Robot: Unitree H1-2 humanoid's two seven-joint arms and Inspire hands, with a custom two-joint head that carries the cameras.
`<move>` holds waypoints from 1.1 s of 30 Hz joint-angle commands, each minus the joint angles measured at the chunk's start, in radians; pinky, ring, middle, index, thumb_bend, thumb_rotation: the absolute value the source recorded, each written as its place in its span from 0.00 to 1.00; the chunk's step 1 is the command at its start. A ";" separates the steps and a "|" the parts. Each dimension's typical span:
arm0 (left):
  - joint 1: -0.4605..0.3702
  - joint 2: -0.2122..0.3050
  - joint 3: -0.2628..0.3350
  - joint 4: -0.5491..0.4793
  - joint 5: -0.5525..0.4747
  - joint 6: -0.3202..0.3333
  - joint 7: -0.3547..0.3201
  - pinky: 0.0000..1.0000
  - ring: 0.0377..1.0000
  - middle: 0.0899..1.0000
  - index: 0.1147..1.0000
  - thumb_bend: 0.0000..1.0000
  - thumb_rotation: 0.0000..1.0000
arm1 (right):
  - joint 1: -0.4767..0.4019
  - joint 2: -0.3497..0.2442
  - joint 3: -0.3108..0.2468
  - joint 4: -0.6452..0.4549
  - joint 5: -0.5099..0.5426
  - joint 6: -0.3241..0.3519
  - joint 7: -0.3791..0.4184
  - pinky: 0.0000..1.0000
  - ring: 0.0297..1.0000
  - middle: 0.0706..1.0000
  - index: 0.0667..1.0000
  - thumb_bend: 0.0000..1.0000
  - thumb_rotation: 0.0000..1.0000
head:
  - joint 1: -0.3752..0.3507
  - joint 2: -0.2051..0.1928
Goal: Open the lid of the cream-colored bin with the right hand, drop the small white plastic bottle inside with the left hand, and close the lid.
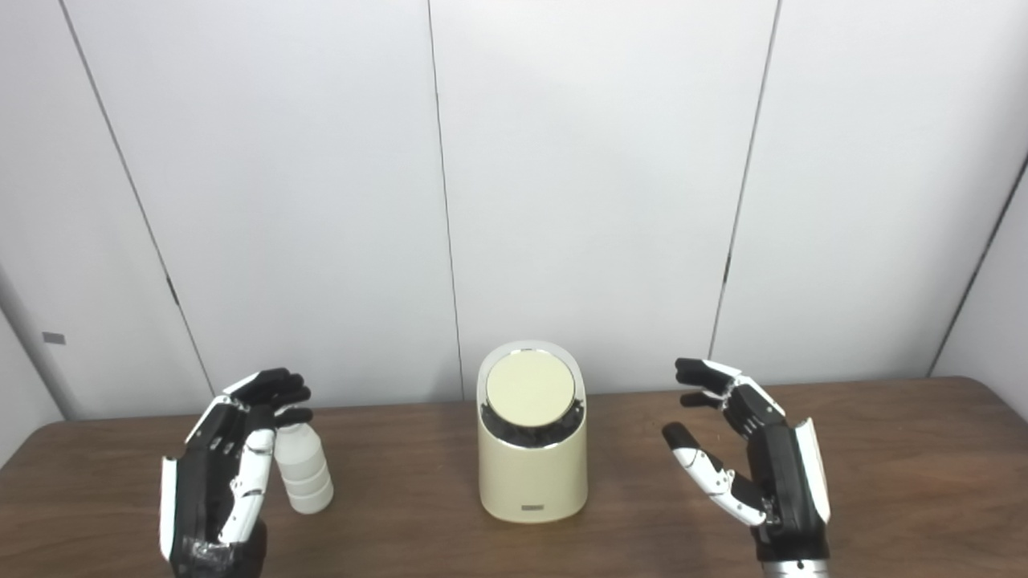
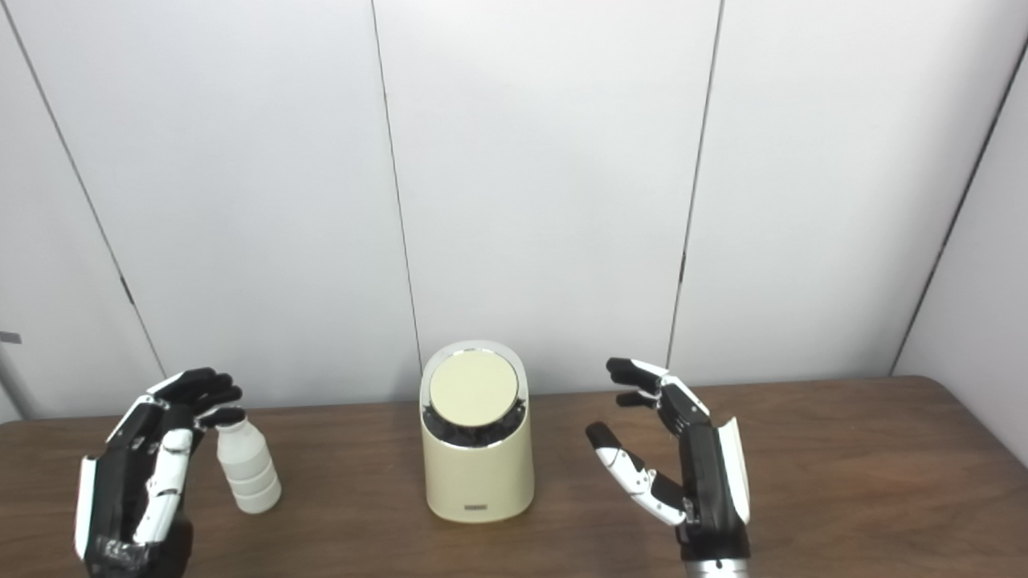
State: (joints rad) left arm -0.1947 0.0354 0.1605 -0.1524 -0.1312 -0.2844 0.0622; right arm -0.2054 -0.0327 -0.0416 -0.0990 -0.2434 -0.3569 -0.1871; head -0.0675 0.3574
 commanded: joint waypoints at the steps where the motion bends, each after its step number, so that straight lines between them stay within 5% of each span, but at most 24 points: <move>1: -0.039 0.009 0.001 -0.020 -0.005 -0.021 -0.003 0.60 0.66 0.65 0.63 0.33 0.49 | -0.029 -0.003 -0.002 -0.018 0.009 -0.029 0.000 0.62 0.72 0.72 0.67 0.30 0.37 | 0.000 -0.001; 22: -0.046 0.003 -0.010 -0.013 0.006 -0.026 -0.003 0.59 0.66 0.65 0.63 0.32 0.48 | -0.061 -0.009 -0.012 -0.014 -0.008 -0.035 -0.012 0.61 0.70 0.71 0.67 0.32 0.39 | 0.001 -0.001; 26: -0.049 -0.003 -0.012 -0.013 0.011 -0.026 0.001 0.59 0.65 0.65 0.63 0.31 0.48 | -0.095 -0.032 0.007 -0.109 -0.111 0.159 0.047 0.67 0.77 0.78 0.72 0.41 0.58 | 0.003 -0.003; 27: -0.050 -0.004 -0.012 -0.012 0.012 -0.027 0.002 0.59 0.65 0.65 0.63 0.31 0.49 | -0.101 -0.039 0.013 -0.128 -0.135 0.196 0.061 0.73 0.82 0.82 0.76 0.48 0.68 | 0.003 -0.003; 33: -0.053 -0.011 -0.013 -0.016 0.014 -0.031 0.004 0.59 0.65 0.65 0.63 0.34 0.50 | -0.176 -0.091 0.072 -0.239 -0.169 0.451 0.225 0.93 0.98 0.98 0.97 0.79 0.95 | 0.008 -0.003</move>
State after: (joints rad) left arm -0.2121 0.0227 0.1504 -0.1521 -0.1244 -0.2845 0.0650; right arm -0.3295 -0.1096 0.0179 -0.2929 -0.4007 0.0529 0.0010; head -0.0583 0.3559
